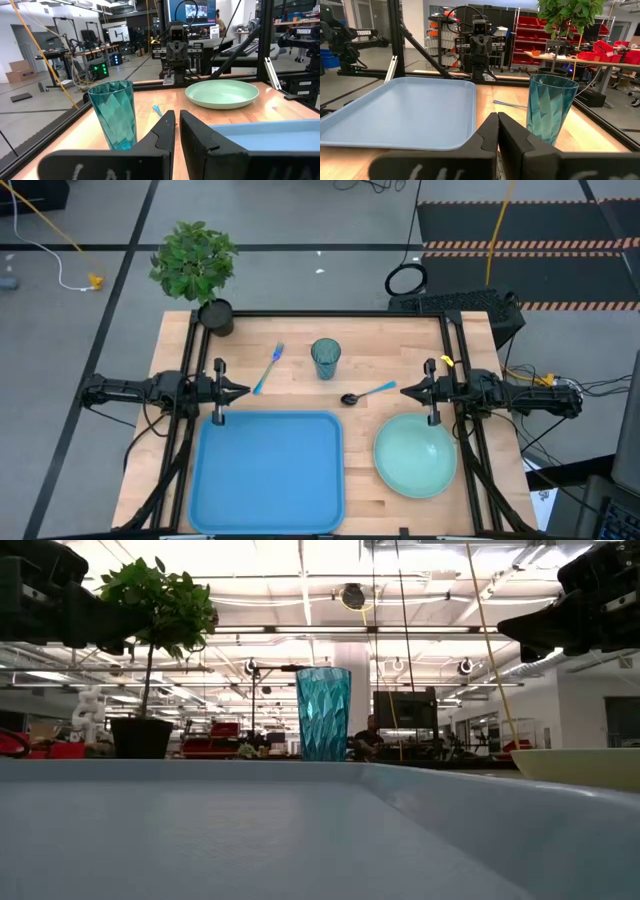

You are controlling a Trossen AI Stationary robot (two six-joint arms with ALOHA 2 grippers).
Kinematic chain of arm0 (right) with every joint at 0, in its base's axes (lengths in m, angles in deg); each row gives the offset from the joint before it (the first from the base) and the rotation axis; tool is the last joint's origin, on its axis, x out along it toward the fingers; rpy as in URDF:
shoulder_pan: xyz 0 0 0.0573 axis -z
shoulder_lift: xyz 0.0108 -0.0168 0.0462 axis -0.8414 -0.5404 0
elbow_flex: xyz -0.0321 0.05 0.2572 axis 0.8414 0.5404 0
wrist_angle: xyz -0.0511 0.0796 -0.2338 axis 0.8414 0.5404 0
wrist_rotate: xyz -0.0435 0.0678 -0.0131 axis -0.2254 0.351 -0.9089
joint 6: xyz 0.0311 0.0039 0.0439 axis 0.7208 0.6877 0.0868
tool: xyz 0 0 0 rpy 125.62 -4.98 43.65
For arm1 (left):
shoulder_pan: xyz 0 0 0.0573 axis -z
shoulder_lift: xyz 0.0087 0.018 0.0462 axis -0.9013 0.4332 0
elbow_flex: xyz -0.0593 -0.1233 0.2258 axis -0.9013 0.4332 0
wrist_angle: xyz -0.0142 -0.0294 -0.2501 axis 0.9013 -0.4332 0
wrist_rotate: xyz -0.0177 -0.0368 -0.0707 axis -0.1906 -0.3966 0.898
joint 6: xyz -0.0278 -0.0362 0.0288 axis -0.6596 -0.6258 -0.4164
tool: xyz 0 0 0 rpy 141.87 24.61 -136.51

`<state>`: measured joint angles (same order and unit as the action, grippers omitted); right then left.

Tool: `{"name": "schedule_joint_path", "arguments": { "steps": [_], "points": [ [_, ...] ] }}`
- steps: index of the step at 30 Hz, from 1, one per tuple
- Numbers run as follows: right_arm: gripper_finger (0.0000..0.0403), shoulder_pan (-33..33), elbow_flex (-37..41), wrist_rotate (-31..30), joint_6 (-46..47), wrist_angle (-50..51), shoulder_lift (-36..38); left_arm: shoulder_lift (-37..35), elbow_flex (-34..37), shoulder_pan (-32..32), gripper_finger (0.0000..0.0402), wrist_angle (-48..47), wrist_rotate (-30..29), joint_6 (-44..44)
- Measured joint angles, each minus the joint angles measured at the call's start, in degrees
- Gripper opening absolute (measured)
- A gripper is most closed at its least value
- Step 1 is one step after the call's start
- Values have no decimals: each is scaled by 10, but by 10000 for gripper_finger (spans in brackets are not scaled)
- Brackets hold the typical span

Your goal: Pick and place plate/cup/fork/spoon on tray

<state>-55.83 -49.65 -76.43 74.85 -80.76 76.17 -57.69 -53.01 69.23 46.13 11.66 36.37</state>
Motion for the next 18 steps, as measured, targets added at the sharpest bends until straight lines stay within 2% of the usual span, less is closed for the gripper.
{"name": "schedule_joint_path", "arguments": {
  "steps": [12, 15, 18],
  "points": [
    [0, 0, 0, -1, -2, -8, 0, 0, 0, 0, 31, 0, 0, 0],
    [0, 0, -2, -16, -5, -49, 0, 0, 0, 0, 31, 0, 0, 0],
    [0, 0, -22, -30, -49, -72, 0, 0, 0, 0, 31, 0, 0, 0]
  ]
}}
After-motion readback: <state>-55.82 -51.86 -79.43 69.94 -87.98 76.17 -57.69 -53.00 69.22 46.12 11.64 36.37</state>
